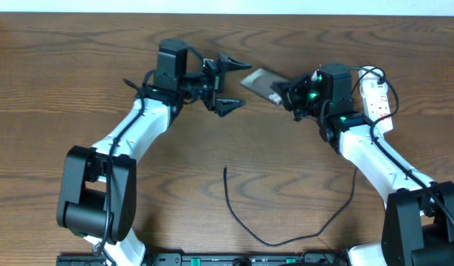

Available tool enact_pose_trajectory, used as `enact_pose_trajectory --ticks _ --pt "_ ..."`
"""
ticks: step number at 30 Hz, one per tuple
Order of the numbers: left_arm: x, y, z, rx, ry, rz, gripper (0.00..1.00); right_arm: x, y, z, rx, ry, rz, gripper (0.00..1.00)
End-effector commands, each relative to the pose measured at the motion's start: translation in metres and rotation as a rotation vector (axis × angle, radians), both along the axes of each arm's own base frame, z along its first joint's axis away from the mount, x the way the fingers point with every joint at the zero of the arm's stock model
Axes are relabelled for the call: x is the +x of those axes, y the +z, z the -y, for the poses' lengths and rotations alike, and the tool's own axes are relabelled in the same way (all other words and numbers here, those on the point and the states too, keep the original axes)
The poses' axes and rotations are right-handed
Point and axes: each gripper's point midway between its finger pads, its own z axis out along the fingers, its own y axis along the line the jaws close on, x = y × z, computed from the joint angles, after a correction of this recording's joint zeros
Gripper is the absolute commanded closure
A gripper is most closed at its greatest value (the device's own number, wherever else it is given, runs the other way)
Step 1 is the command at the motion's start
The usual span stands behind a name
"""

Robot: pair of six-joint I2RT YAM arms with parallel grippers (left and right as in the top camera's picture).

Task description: Plug charger to phone and switch on socket

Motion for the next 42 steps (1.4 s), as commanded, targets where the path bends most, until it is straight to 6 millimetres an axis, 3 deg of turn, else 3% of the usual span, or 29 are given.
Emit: enact_pose_trajectory --ticks 1,2,6,10,14,24,28,32,38,42 --pt "0.021 0.003 -0.021 0.048 0.101 0.063 0.07 0.001 0.041 -0.024 0.271 -0.019 -0.074 0.99" --pt "0.029 0.0 -0.028 0.068 0.144 0.066 0.07 0.003 0.054 -0.031 0.313 -0.004 -0.044 0.99" --pt "0.041 -0.005 -0.038 0.112 0.222 0.075 0.07 0.001 0.073 -0.046 0.372 0.02 -0.005 0.99" --pt "0.049 -0.009 -0.044 0.123 0.293 0.033 0.07 -0.007 0.073 -0.067 0.391 0.033 -0.029 0.99" --pt "0.058 0.003 -0.045 0.099 0.32 0.082 0.07 -0.011 0.072 -0.08 0.389 0.016 -0.035 0.99" --pt "0.064 0.012 -0.045 0.078 0.343 0.115 0.07 -0.017 0.071 -0.098 0.381 -0.02 -0.032 0.99" --pt "0.064 0.012 -0.044 0.078 0.341 0.114 0.3 -0.017 0.071 -0.099 0.381 -0.02 -0.032 0.99" --pt "0.063 0.012 -0.041 0.077 0.335 0.115 0.4 -0.017 0.071 -0.099 0.38 -0.019 -0.032 0.99" --pt "0.062 0.012 -0.04 0.078 0.332 0.116 0.92 -0.02 0.071 -0.103 0.38 -0.011 -0.033 0.98" --pt "0.061 0.012 -0.039 0.078 0.324 0.122 0.93 -0.021 0.071 -0.105 0.377 -0.004 -0.032 0.98"
